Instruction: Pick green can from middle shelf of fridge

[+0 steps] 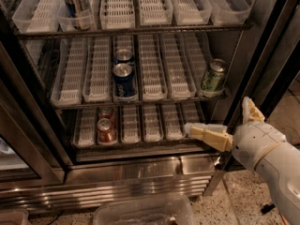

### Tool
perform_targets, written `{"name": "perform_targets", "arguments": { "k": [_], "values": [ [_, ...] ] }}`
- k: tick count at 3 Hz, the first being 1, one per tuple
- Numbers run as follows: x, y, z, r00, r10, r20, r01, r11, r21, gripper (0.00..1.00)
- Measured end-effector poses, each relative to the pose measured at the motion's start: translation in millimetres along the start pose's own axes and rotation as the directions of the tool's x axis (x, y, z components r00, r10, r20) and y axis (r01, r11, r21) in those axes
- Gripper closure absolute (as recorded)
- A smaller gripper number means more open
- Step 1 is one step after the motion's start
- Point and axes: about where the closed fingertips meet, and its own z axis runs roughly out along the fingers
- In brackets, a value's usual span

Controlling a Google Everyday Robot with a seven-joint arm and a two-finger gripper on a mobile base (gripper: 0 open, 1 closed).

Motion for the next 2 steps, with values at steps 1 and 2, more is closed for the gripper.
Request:
{"name": "perform_targets", "arguments": {
  "k": [1,2],
  "values": [
    [1,-1,2,0.999,0.018,0.027,-0.019,0.9995,0.024,0.0],
    [12,-23,-12,0.999,-0.005,0.051,-0.001,0.9922,0.125,0.0]
  ]
}}
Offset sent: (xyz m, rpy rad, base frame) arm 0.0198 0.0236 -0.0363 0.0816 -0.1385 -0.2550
